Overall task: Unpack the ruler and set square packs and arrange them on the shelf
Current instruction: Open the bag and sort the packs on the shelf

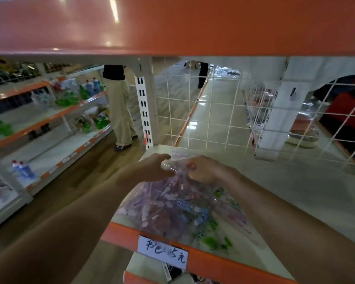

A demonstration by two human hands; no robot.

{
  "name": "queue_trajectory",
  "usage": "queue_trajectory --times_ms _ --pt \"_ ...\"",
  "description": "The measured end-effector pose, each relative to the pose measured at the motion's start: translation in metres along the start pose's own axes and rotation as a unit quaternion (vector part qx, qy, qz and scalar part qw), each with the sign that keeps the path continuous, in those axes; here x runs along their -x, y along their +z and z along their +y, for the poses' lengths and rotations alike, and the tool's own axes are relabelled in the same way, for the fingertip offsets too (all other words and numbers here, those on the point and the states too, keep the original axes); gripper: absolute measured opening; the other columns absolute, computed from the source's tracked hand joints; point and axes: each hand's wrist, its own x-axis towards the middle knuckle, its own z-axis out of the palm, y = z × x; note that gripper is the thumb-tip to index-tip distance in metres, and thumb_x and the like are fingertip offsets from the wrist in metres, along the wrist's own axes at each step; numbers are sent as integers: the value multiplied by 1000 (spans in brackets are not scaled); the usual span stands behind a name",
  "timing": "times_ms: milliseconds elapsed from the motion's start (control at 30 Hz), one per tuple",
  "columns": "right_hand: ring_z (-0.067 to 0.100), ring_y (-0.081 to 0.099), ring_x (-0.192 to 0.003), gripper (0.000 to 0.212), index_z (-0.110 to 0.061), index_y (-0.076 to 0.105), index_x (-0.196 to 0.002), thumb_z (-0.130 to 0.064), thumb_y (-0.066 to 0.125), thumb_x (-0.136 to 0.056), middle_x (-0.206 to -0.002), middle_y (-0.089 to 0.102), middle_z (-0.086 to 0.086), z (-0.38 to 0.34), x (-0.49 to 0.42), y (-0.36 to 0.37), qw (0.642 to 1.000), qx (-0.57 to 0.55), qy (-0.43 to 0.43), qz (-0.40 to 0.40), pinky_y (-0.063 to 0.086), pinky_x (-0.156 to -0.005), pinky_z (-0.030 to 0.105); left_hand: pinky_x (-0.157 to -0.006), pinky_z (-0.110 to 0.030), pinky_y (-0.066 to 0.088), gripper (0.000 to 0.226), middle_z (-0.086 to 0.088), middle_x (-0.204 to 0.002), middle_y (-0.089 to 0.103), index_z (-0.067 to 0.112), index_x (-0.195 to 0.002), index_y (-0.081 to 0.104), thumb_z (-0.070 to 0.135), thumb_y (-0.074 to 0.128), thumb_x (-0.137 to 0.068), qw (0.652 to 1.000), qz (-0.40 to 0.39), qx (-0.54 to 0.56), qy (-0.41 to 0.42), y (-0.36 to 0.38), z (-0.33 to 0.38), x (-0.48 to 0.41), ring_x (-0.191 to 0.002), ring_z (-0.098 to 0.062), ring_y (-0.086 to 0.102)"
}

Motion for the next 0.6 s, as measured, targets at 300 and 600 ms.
queue_trajectory --times_ms 300,600 --pt "22 58 -111 28 -11 67 -116 -9 51 -93 -121 62 3 13 25 -30 998 -55 -28 0 43 -92 29 -84 -22 44 67 -7 -136 51 19 -140 44 49 65 -83 996 -36 34 -68 -7 1 15 -105 -15 55" --pt "26 52 -115 80 -24 44 -139 -65 66 -73 -136 47 9 29 93 -23 961 212 94 -153 45 -91 32 -114 -45 24 116 -4 -159 11 29 -151 13 86 53 -58 990 -69 -93 -76 11 30 20 -143 -29 21"
